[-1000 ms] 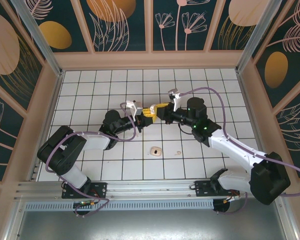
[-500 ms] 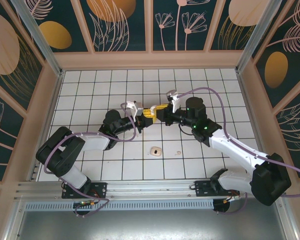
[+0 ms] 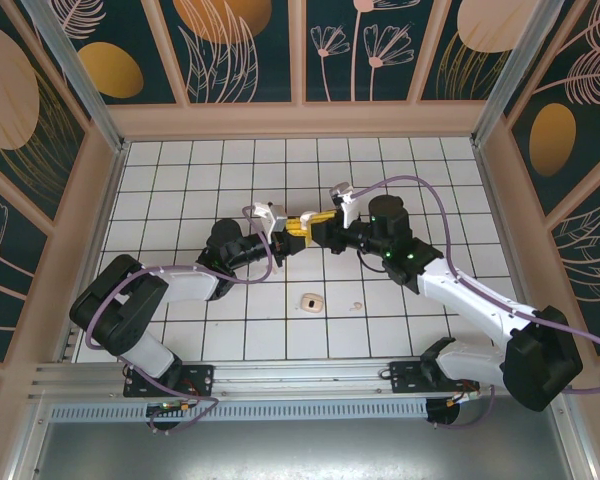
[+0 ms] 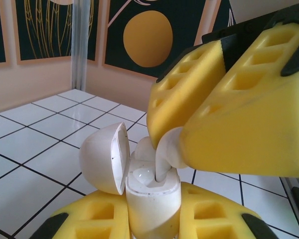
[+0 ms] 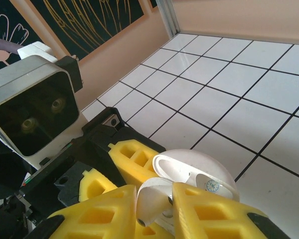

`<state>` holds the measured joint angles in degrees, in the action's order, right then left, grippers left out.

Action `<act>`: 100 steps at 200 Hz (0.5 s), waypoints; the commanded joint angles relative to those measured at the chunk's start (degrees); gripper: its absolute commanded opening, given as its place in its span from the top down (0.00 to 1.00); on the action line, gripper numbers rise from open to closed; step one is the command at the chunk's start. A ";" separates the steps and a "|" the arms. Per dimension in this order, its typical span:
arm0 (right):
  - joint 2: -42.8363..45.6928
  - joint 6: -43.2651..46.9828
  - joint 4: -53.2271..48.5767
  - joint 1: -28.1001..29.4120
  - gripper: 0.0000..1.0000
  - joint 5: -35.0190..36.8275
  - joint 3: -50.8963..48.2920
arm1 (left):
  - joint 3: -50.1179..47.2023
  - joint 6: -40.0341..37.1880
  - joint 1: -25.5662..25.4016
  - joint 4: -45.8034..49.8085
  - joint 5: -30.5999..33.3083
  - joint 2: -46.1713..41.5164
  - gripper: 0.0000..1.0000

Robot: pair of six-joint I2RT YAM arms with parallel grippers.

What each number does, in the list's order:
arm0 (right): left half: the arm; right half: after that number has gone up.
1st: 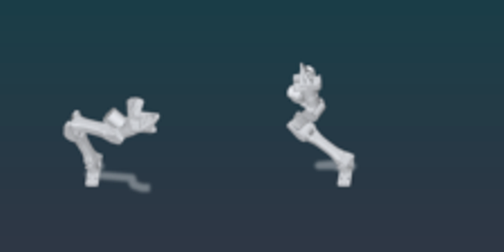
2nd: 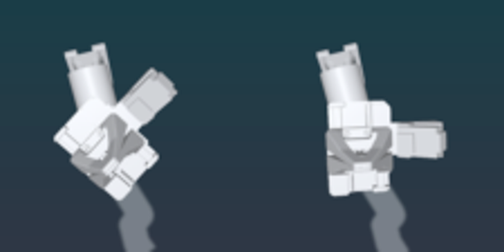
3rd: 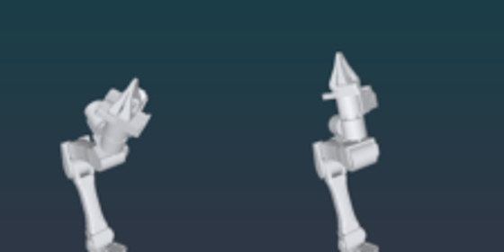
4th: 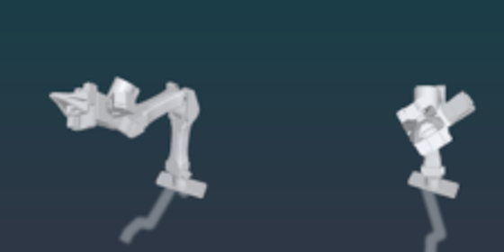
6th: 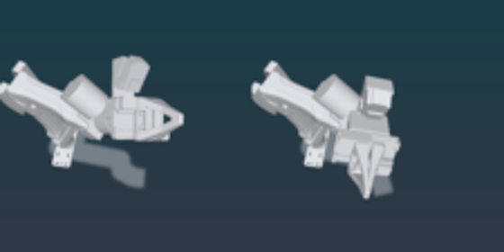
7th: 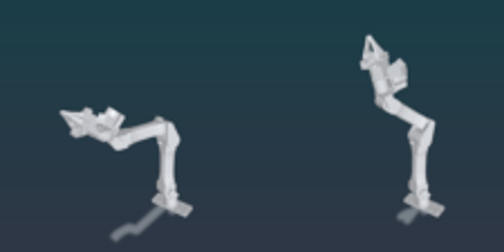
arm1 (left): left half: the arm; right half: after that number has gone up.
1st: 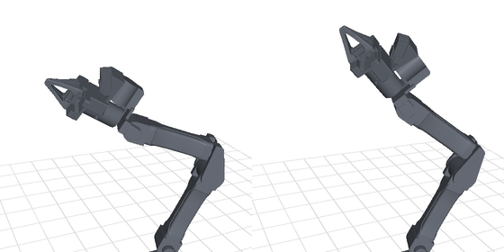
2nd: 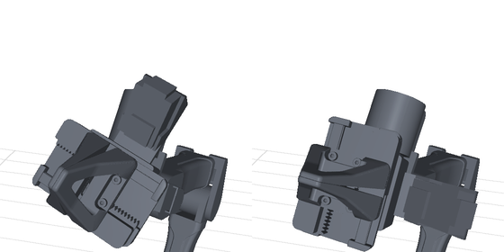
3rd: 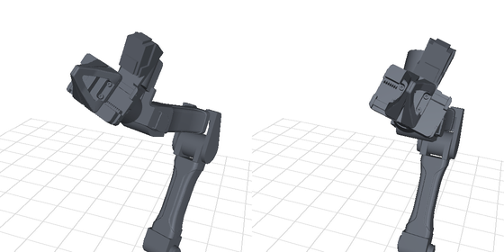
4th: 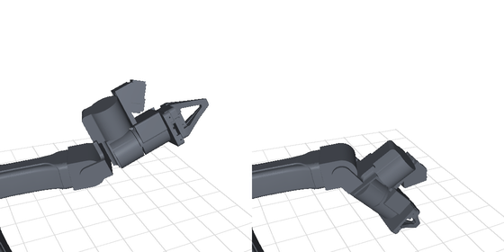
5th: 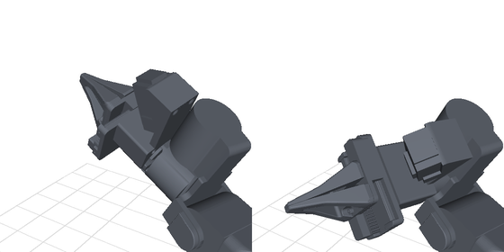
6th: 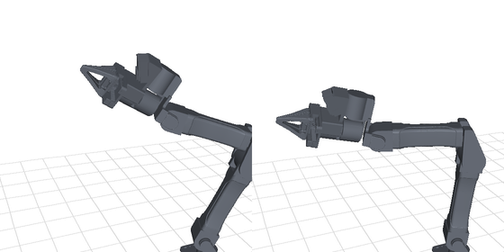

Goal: Insert the wireless bluetooth earbuds into the charging case

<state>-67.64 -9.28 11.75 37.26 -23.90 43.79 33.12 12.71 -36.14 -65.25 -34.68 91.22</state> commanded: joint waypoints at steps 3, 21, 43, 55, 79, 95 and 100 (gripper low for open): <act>0.89 0.15 -3.31 0.85 0.72 -0.27 0.76 | 1.84 -1.61 -0.58 -3.57 0.44 -2.12 0.89; 0.96 -0.01 -3.30 0.88 0.69 0.23 0.92 | 1.77 -1.71 -0.65 -3.30 0.51 -2.34 0.89; 1.24 -0.16 -3.14 0.87 0.65 0.61 1.21 | 1.78 -2.04 -0.60 -2.88 0.73 -2.58 0.89; 1.41 -0.45 -3.05 0.91 0.62 0.74 1.34 | 1.78 -2.21 -0.60 -2.61 0.71 -2.75 0.89; 2.20 -1.00 -2.76 0.89 0.58 0.87 1.43 | 1.77 -2.73 -0.77 -1.83 0.76 -2.86 0.89; 3.00 -1.37 -2.69 0.87 0.55 1.17 1.56 | 1.76 -2.84 -0.77 -1.58 0.92 -2.87 0.89; 3.38 -1.52 -2.70 0.89 0.54 1.20 1.65 | 1.69 -2.87 -0.74 -1.54 0.98 -2.91 0.89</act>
<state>-66.19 -9.74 10.46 37.89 -23.97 43.79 33.23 11.35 -36.45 -64.25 -33.58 90.50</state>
